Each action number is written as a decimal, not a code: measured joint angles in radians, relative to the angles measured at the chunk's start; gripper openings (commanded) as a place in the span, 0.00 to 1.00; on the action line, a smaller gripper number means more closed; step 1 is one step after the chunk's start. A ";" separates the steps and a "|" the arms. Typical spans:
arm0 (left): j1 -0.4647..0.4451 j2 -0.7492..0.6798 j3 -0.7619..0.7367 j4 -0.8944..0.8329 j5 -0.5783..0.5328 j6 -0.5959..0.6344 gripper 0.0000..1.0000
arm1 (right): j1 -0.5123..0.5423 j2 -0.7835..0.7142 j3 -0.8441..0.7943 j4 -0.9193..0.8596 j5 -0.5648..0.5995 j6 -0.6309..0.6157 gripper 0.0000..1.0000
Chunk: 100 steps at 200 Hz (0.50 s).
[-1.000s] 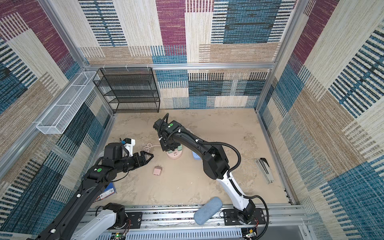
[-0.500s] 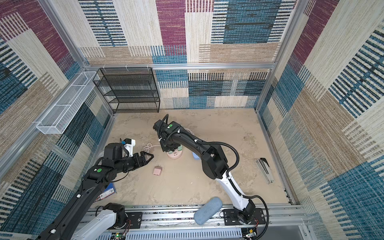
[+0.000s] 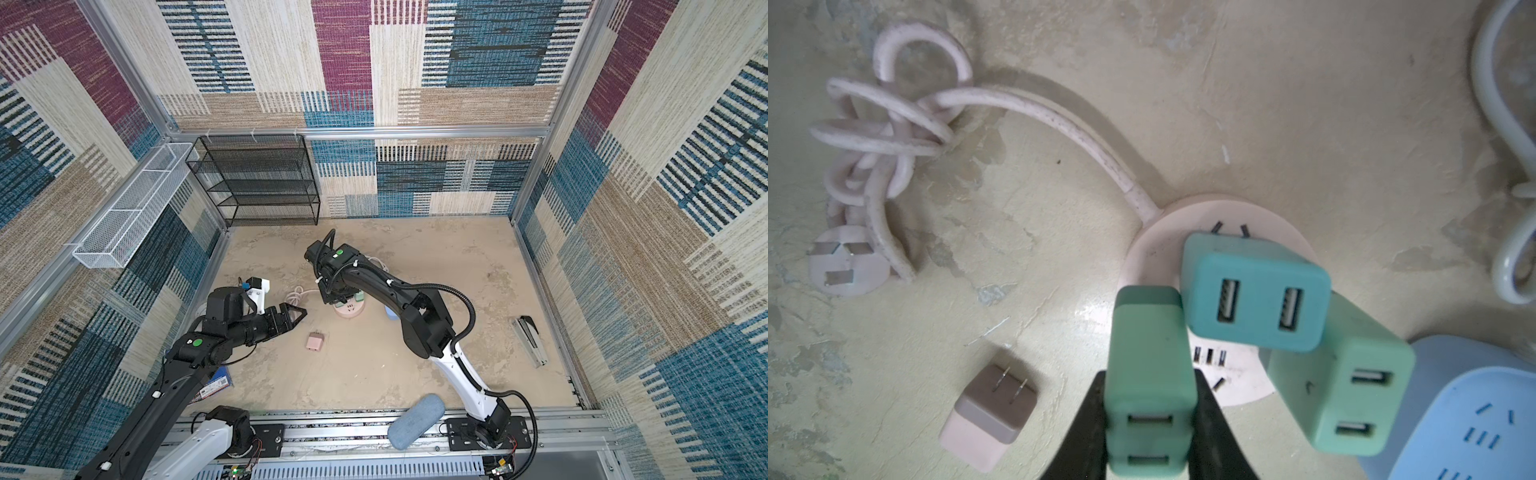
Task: Insert the plug
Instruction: 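Lower the green adapter with the right gripper toward the pink strip's free socket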
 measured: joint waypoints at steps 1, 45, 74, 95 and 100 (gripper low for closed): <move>0.000 0.000 0.000 0.000 0.000 0.000 0.84 | 0.000 0.000 0.000 0.000 0.000 0.000 0.00; 0.002 -0.003 -0.002 0.001 0.000 0.000 0.84 | 0.000 0.020 0.040 -0.028 0.002 0.000 0.00; 0.003 -0.003 -0.004 0.001 0.000 0.000 0.84 | 0.000 0.060 0.109 -0.059 0.008 0.000 0.00; 0.004 -0.002 -0.006 0.002 0.001 0.000 0.84 | -0.003 0.097 0.171 -0.076 0.009 0.000 0.00; 0.004 -0.002 -0.006 0.003 0.001 0.000 0.84 | -0.003 0.105 0.182 -0.078 0.009 0.000 0.00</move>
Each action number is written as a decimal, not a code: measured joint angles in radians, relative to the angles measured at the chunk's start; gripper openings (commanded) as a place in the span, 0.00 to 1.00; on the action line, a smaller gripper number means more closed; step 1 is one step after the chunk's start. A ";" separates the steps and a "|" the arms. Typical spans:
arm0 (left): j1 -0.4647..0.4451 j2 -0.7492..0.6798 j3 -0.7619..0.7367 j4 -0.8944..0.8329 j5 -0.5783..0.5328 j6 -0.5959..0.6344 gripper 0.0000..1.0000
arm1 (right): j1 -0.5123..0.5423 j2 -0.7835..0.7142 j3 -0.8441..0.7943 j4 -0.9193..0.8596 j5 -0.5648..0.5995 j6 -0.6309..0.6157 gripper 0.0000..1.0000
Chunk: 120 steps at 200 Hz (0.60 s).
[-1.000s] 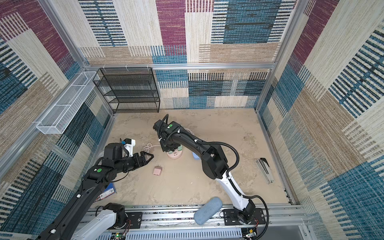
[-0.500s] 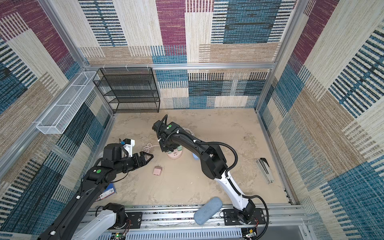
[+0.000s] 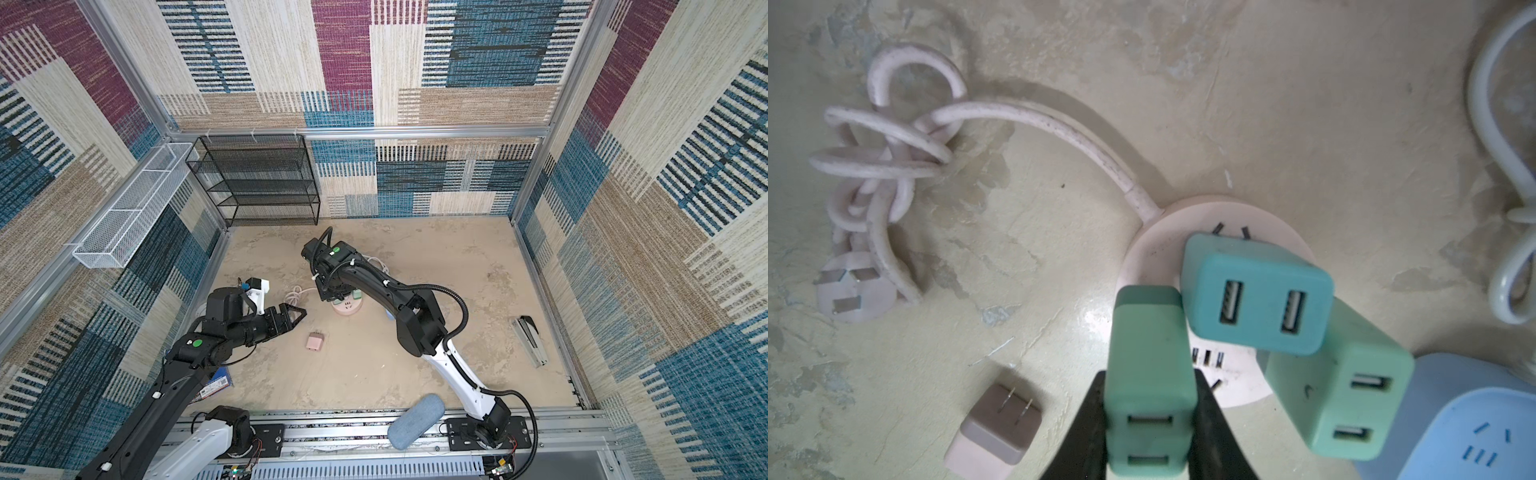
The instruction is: Insert the plug
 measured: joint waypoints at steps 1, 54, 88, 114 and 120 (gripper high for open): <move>0.000 0.000 0.000 0.000 0.000 0.000 0.84 | 0.000 0.002 0.002 -0.001 0.000 0.000 0.00; 0.000 0.006 0.000 0.011 0.004 -0.002 0.83 | -0.002 0.031 0.030 -0.013 -0.004 0.000 0.00; 0.000 0.007 0.000 0.011 0.005 -0.002 0.83 | -0.008 0.035 0.030 -0.014 -0.018 -0.005 0.00; 0.000 0.007 0.000 0.011 0.008 -0.002 0.83 | -0.010 0.049 0.033 -0.017 -0.027 -0.012 0.00; 0.000 0.008 0.000 0.011 0.008 -0.002 0.83 | -0.011 0.051 0.034 -0.018 -0.029 -0.014 0.00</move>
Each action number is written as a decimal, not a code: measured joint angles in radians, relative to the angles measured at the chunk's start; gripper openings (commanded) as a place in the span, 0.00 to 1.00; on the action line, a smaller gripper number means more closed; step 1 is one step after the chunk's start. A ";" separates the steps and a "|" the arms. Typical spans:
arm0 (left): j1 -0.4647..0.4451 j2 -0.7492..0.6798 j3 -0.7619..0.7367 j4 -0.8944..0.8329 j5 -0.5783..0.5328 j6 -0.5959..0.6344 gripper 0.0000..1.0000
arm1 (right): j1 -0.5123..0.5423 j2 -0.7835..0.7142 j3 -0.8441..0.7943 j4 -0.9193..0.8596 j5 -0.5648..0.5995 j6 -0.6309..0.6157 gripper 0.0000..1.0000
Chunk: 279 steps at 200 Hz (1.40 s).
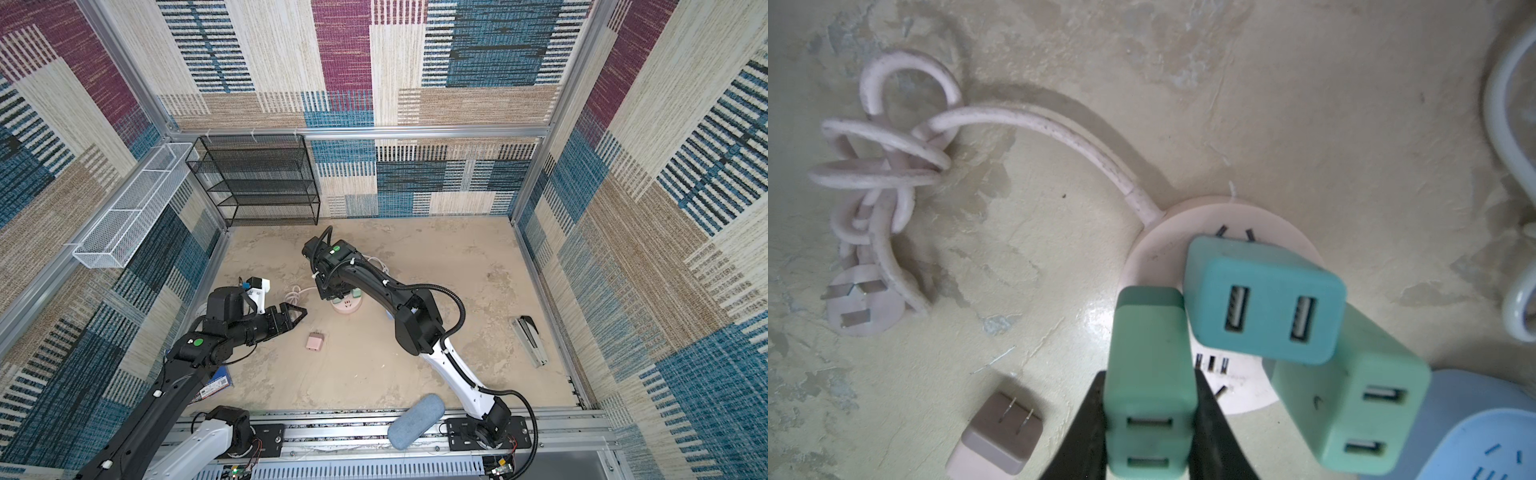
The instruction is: Insert the plug
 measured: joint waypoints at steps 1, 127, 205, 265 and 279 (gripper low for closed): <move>0.000 0.000 0.000 0.000 0.000 0.000 0.82 | 0.000 0.000 0.000 0.000 0.000 -0.001 0.00; 0.000 0.013 -0.007 0.005 0.016 0.000 0.81 | -0.004 0.061 0.016 0.144 -0.009 -0.039 0.00; 0.000 0.016 -0.007 0.016 0.016 0.000 0.81 | -0.004 -0.006 -0.116 0.252 -0.014 -0.053 0.00; 0.000 0.003 -0.007 0.016 0.016 0.000 0.81 | 0.006 -0.168 -0.387 0.341 -0.023 -0.064 0.00; 0.000 0.002 -0.007 0.016 0.016 0.000 0.81 | 0.011 -0.210 -0.454 0.349 -0.024 -0.063 0.00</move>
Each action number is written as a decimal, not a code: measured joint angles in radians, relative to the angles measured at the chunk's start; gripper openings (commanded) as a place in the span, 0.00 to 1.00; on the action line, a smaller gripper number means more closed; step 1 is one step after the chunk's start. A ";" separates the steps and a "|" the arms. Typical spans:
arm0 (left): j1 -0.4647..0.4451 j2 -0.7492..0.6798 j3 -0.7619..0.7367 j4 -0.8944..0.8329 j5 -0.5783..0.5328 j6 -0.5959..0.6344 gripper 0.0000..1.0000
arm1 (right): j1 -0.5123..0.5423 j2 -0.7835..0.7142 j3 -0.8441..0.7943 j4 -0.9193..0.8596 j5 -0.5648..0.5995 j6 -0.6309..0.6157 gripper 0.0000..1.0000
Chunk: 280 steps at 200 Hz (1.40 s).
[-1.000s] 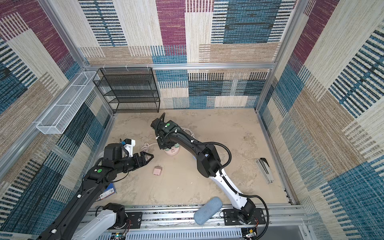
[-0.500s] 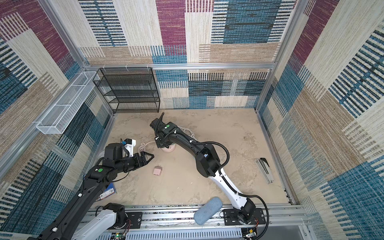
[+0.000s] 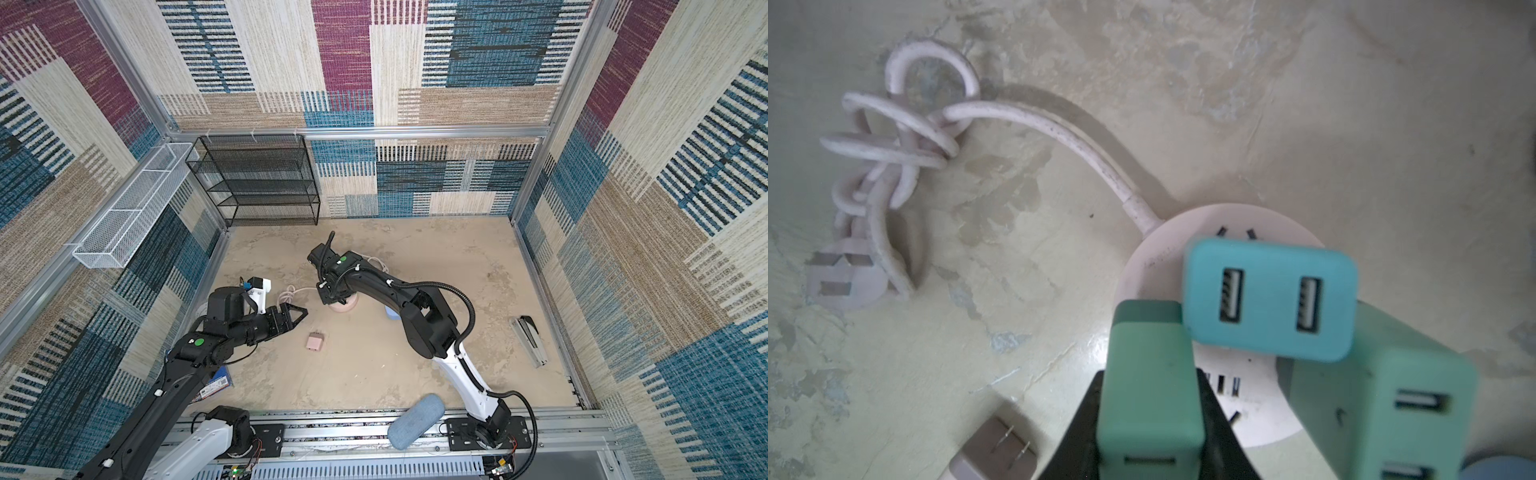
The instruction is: Insert the plug
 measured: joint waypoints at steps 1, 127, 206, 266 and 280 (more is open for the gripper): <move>0.000 0.000 0.000 0.000 0.000 0.000 0.81 | 0.000 -0.002 -0.003 0.000 0.000 0.000 0.00; 0.000 -0.017 -0.006 0.006 0.000 0.000 0.81 | 0.039 -0.191 -0.256 -0.156 -0.004 0.057 0.00; 0.000 -0.018 -0.019 0.010 0.001 0.000 0.80 | 0.037 -0.030 -0.076 -0.337 -0.055 0.026 0.00; 0.000 -0.017 -0.019 0.009 0.002 0.000 0.80 | 0.037 0.016 -0.015 -0.383 -0.056 0.026 0.16; 0.000 -0.017 -0.019 0.009 0.002 0.000 0.80 | 0.039 0.001 -0.029 -0.375 -0.052 0.029 0.30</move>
